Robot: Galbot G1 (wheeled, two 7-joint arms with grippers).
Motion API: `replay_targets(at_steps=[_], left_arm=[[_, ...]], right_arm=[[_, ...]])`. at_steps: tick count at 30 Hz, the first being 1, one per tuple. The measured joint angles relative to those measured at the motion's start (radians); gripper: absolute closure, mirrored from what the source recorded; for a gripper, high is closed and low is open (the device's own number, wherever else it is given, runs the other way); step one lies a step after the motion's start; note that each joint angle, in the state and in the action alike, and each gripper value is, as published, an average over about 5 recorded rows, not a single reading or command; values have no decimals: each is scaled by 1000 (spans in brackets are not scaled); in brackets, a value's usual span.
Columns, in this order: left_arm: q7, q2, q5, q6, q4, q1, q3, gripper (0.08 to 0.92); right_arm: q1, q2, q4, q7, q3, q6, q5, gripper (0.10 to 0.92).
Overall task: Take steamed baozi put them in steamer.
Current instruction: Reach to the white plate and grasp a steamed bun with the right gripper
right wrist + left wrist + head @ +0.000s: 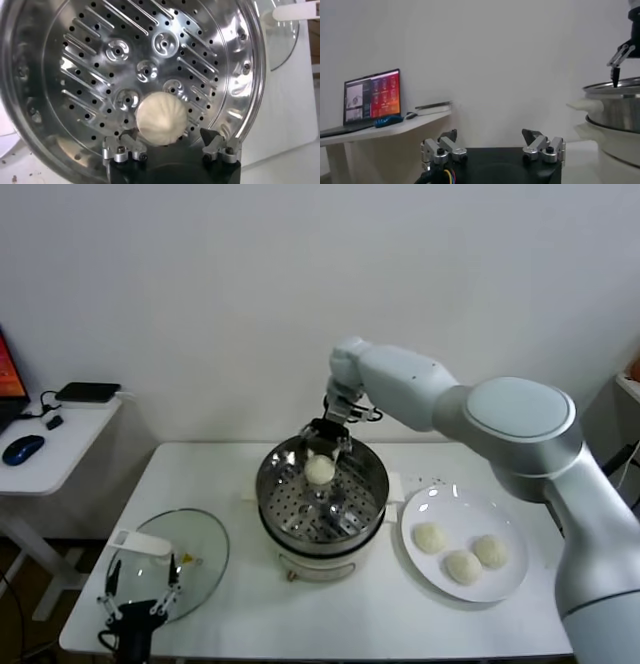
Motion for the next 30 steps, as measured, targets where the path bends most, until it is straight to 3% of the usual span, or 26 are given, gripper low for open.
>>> replay_targets(at_steps=[8,15,20,30], left_arm=[[0,0,3,4,-11,13,-4,177],[0,-2,7,5,-15,8,7,177],[-1,-2,8,3,-10,8,9,177],[2,3,6,2,-2,0,10,177]], right_arm=[[224,-140,259,58,-181,0,287,203],[427,-292,522,153,-381,-68,424,203],[517,-379,670,186,-499,-269,479,203],[558,-505,866,229,-617,-849,539,203]])
